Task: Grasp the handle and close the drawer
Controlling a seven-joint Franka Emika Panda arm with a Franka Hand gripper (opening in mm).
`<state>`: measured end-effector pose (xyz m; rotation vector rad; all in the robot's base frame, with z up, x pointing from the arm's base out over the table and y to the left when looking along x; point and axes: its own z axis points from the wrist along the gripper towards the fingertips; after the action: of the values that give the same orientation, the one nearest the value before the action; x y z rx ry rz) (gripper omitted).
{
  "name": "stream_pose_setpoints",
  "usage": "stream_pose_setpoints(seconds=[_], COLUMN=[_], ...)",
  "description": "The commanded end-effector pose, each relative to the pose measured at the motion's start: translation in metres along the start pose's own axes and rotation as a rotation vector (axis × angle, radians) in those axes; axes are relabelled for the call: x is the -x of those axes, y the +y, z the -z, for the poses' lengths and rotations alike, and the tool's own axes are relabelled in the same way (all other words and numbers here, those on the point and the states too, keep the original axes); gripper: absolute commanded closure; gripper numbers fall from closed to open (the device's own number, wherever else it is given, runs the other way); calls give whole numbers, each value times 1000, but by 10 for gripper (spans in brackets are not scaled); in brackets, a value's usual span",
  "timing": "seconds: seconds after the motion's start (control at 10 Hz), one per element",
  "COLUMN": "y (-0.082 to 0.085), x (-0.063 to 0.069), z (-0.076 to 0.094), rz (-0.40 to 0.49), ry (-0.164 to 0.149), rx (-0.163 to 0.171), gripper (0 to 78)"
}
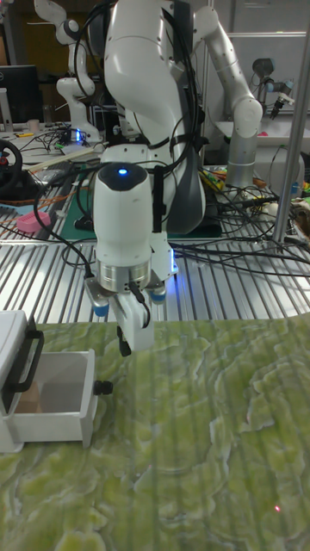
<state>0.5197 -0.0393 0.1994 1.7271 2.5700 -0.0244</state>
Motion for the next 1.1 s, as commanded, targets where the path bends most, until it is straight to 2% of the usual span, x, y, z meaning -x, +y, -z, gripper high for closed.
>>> stream_pose_setpoints(seconds=[0.1,0.2,0.3,0.7,0.9,1.1], y=[9,10,10,13,13,13], x=[4,5,5,9,9,9], z=[-2,-2,-1,3,3,3], rz=[-550,-575,-583,-618,-599,-543], ry=[27,37,37,34,24,-43], rx=[-5,-33,-46,-49,-54,-61], gripper=[776,776,776,776,776,776])
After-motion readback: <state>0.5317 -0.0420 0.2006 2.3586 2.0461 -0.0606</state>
